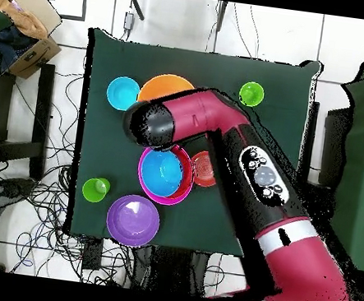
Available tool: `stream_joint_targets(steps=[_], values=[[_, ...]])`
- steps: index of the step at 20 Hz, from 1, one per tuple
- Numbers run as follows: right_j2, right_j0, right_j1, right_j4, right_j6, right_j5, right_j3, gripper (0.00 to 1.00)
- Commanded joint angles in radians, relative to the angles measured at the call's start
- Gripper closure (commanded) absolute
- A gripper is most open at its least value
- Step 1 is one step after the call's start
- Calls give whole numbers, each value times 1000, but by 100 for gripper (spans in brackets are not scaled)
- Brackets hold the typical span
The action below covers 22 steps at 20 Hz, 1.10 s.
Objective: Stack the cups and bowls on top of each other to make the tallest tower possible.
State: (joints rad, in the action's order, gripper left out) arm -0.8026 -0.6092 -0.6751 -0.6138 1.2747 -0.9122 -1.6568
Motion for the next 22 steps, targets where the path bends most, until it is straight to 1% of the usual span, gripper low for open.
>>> stream_joint_targets(steps=[1,3,8,15,22], values=[[-116,-85,84,-11,-349,7,-76,0],[-128,-94,87,-25,-345,-2,-78,0],[-143,-82,99,-56,-312,-15,-64,0],[-155,-92,118,-86,-312,8,-69,0],[-167,-95,125,-111,-298,10,-71,0]])
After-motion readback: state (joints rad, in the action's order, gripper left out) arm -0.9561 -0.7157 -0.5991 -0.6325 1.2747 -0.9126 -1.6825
